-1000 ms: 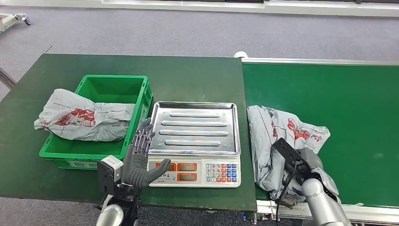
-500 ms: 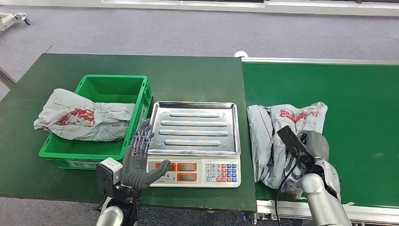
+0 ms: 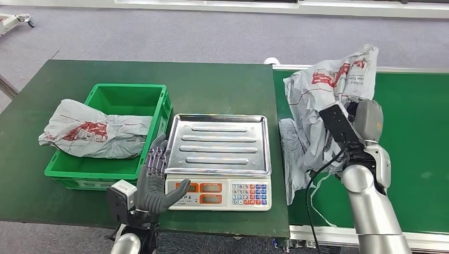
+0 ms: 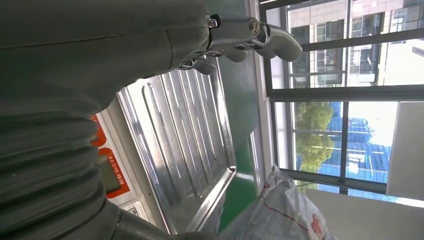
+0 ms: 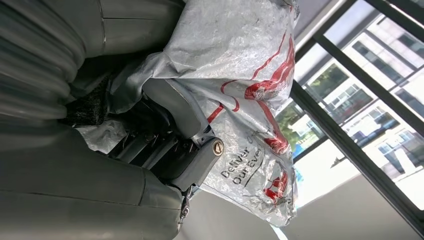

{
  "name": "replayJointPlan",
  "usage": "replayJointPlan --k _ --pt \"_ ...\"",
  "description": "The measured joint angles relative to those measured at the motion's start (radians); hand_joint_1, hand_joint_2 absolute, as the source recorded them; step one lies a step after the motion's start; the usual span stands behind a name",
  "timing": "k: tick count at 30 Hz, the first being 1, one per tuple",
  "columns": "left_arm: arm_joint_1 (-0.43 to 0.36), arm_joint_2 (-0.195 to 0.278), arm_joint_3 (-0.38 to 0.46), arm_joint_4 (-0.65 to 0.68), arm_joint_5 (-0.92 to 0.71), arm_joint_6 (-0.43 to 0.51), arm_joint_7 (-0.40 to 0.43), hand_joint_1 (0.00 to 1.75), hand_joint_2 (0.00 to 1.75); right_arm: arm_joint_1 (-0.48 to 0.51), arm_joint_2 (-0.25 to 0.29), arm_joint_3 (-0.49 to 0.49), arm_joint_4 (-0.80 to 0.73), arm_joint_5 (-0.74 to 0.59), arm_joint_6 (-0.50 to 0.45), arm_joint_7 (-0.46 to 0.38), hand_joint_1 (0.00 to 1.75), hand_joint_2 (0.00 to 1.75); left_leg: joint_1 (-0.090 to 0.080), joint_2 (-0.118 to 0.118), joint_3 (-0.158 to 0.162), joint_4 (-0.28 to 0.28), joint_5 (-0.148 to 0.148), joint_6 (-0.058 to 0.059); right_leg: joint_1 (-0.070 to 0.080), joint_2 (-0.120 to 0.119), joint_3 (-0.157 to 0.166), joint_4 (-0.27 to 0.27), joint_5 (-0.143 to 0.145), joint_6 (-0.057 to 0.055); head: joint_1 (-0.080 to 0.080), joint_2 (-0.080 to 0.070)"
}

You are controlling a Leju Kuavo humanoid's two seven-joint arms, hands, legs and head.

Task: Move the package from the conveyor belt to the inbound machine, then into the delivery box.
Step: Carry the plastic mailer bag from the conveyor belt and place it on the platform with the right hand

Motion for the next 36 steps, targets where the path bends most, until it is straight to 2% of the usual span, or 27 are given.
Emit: replayJointPlan --k 15,26,36 --pt "0.007 -0.006 0.000 0.000 -0.001 0.000 -0.001 0.00 1.75 -0.043 -0.001 0.031 -0.004 -0.066 0.001 -0.016 1.75 1.75 0.000 -0.001 0.000 0.000 0.000 0.000 0.000 0.000 0.000 0.000 0.000 0.000 0.000 0.000" --pt "0.006 -0.008 0.000 0.000 -0.002 0.000 0.000 0.00 1.75 -0.082 0.000 0.096 -0.004 -0.122 0.028 -0.026 1.75 1.75 0.000 -0.002 -0.001 0.000 0.000 0.000 0.000 -0.001 0.000 0.000 0.000 0.000 0.000 0.000" --pt "-0.018 -0.008 0.000 0.006 0.000 -0.004 0.016 0.00 1.75 -0.115 0.095 0.267 0.019 -0.166 0.097 -0.003 1.75 1.75 0.001 -0.002 -0.001 0.000 0.001 -0.002 0.002 -0.001 -0.001 0.000 0.000 0.000 0.000 0.000"
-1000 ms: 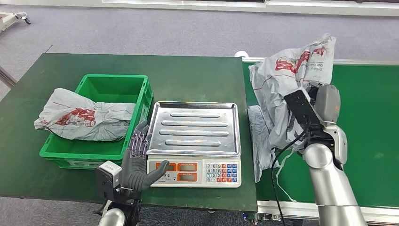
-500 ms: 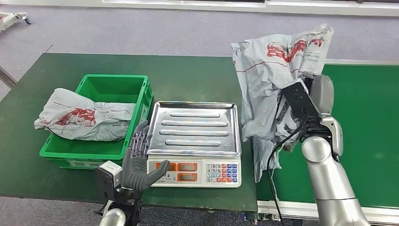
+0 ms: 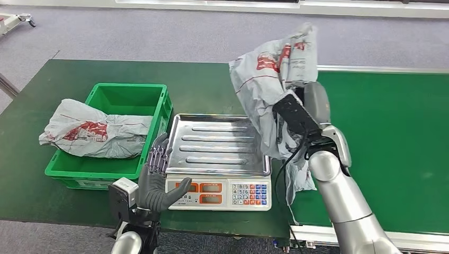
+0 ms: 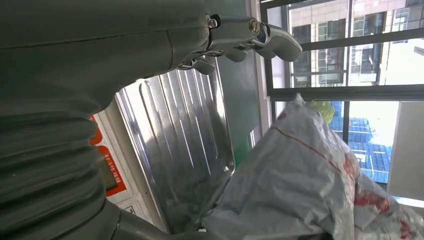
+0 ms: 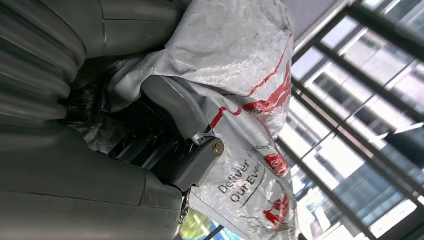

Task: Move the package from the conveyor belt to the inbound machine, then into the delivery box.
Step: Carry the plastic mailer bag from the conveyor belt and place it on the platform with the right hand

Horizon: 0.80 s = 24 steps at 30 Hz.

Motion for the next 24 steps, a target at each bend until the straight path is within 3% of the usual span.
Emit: replayJointPlan --k 17,24 --pt "-0.037 -0.002 0.070 0.024 0.008 0.005 -0.002 0.00 1.75 0.034 0.171 0.251 0.096 -0.106 0.071 -0.066 1.75 1.75 0.000 0.000 -0.001 0.000 0.000 0.000 0.000 0.001 -0.001 0.000 0.000 0.000 0.000 0.000" --pt "-0.049 -0.002 0.077 0.037 0.008 0.005 -0.002 0.00 1.75 0.038 0.199 0.290 0.122 -0.121 0.082 -0.064 1.75 1.75 0.000 0.000 -0.001 0.000 0.000 0.000 0.000 0.001 -0.001 0.000 0.000 0.000 0.000 0.000"
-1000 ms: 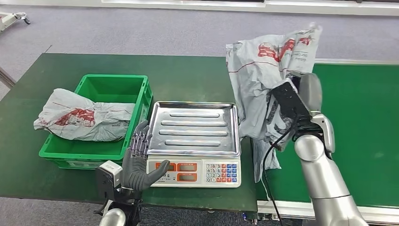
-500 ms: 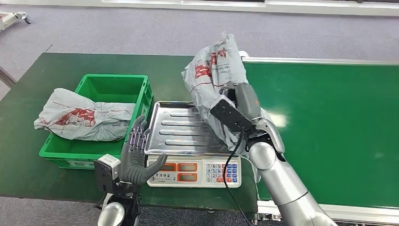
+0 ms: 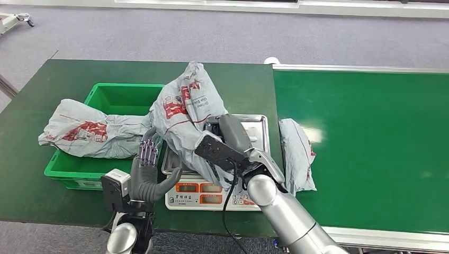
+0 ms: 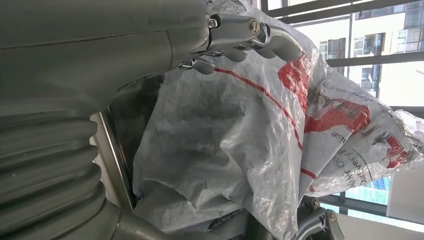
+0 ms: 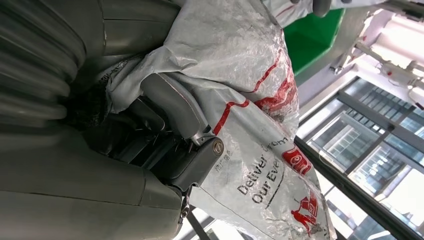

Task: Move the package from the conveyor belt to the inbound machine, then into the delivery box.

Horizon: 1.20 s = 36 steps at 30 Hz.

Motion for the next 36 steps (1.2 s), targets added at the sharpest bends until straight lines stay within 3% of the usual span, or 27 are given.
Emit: replayJointPlan --k 6,7,10,11,20,26,36 --pt "-0.012 -0.001 0.007 0.016 0.000 0.000 0.000 0.00 1.75 0.005 0.010 0.012 0.015 -0.053 0.015 -0.009 1.75 1.75 0.000 0.000 0.000 0.000 0.000 0.000 0.000 0.000 0.000 0.000 0.000 0.000 0.000 0.000" --pt "-0.015 -0.001 0.007 0.020 0.000 0.000 0.000 0.00 1.75 0.009 0.014 0.014 0.017 -0.062 0.018 -0.013 1.50 1.75 0.000 0.000 0.000 0.000 0.000 0.000 0.000 0.000 0.000 0.000 0.000 0.000 0.000 0.000" --pt "-0.017 -0.001 0.008 0.025 0.000 0.002 -0.002 0.00 1.75 0.026 0.023 0.018 0.021 -0.071 0.015 -0.018 0.19 1.75 0.000 0.000 0.000 0.000 0.000 0.000 0.000 0.000 0.000 0.000 0.000 0.000 0.000 0.000" --pt "-0.016 -0.001 0.010 0.025 -0.002 0.004 -0.002 0.00 1.75 0.033 0.023 0.019 0.021 -0.068 0.008 -0.016 0.00 1.75 0.000 0.000 0.000 0.000 0.000 0.000 0.000 0.000 0.000 0.000 0.000 0.000 0.000 0.000" --pt "-0.017 0.000 0.014 0.031 -0.058 0.030 -0.003 0.00 1.75 0.101 -0.001 -0.026 0.007 -0.076 -0.079 -0.018 0.00 1.75 0.000 0.000 0.000 0.000 0.000 0.000 0.000 0.000 0.000 0.000 0.000 0.000 0.000 0.000" --pt "-0.063 0.011 -0.003 0.075 -0.267 0.086 -0.012 0.00 1.75 0.145 -0.018 -0.095 -0.023 -0.233 -0.031 -0.138 0.00 1.75 0.000 0.000 0.000 0.000 0.000 0.000 0.000 0.000 0.000 0.000 0.000 0.000 0.000 0.000" --pt "-0.109 0.020 -0.015 0.136 -0.306 0.094 -0.014 0.00 1.75 0.169 -0.032 -0.120 -0.073 -0.258 -0.016 -0.147 0.00 1.75 0.000 0.002 0.001 0.000 0.000 0.000 0.000 0.001 -0.001 0.000 0.000 0.000 0.000 0.000"
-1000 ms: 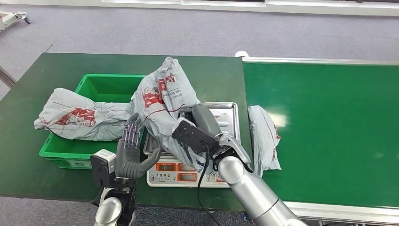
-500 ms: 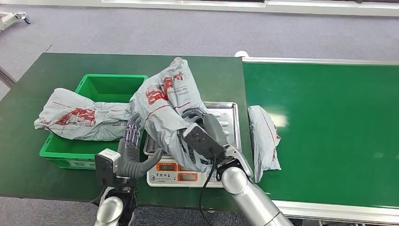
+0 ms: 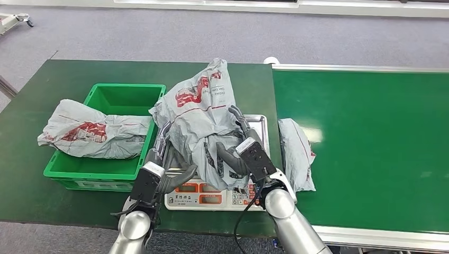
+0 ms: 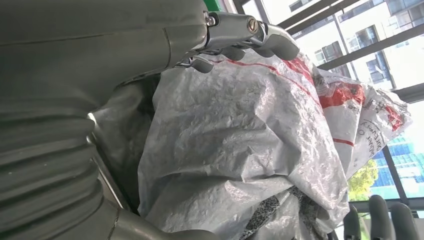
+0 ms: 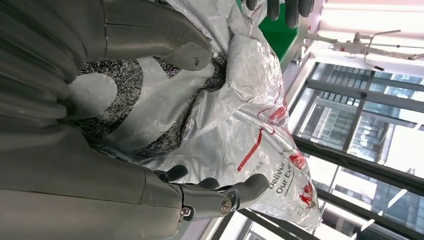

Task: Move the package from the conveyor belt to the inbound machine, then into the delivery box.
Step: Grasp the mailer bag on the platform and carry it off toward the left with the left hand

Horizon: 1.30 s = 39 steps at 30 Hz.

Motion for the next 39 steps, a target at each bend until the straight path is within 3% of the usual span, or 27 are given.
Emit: replayJointPlan --k 4,10,14,19,23,34,39 --pt "-0.069 0.013 -0.040 0.079 -0.127 -0.041 -0.033 0.00 1.75 0.010 -0.003 -0.016 -0.024 -0.110 0.047 -0.056 0.00 1.75 0.000 -0.003 -0.001 0.000 0.001 0.001 0.000 -0.003 -0.001 0.000 0.000 0.000 0.000 0.000" --pt "-0.346 0.012 -0.188 0.447 -0.397 -0.086 -0.134 0.00 1.75 0.021 -0.011 -0.041 -0.079 -0.184 0.105 -0.075 0.00 1.75 -0.001 -0.004 -0.002 0.001 0.004 0.001 -0.001 -0.004 -0.001 0.000 0.004 0.001 0.000 0.000" --pt "-0.517 -0.008 -0.311 0.653 -0.525 -0.192 -0.141 0.00 1.75 0.026 -0.016 -0.051 -0.106 -0.206 0.132 -0.080 0.00 1.75 -0.001 -0.004 -0.003 0.002 0.005 0.001 -0.001 -0.003 -0.001 0.000 0.005 0.002 0.000 0.000" --pt "-0.629 -0.035 -0.439 0.806 -0.573 -0.294 -0.164 0.01 1.75 0.049 -0.023 -0.058 -0.150 -0.226 0.140 -0.086 0.00 1.75 -0.001 -0.004 -0.003 0.002 0.004 0.001 -0.001 -0.003 -0.001 0.000 0.005 0.002 0.000 0.000" --pt "-0.664 -0.050 -0.484 0.863 -0.566 -0.320 -0.181 1.75 1.75 0.073 -0.031 -0.064 -0.180 -0.238 0.144 -0.092 0.00 1.75 -0.001 -0.004 -0.003 0.002 0.004 0.001 -0.001 -0.003 -0.001 0.000 0.005 0.002 0.000 0.000" --pt "-0.706 -0.064 -0.513 0.912 -0.479 -0.345 -0.192 1.75 1.75 0.100 -0.048 -0.072 -0.245 -0.269 0.159 -0.112 0.00 1.75 -0.001 -0.004 -0.003 0.002 0.005 0.001 -0.001 -0.003 -0.001 0.000 0.005 0.002 0.000 0.000" --pt "-0.715 -0.064 -0.513 0.915 -0.457 -0.306 -0.181 1.75 1.75 0.087 -0.048 -0.072 -0.246 -0.285 0.162 -0.102 0.00 1.75 0.000 -0.004 -0.003 0.002 0.005 0.001 0.000 -0.003 -0.001 0.000 0.005 0.001 0.000 0.000"
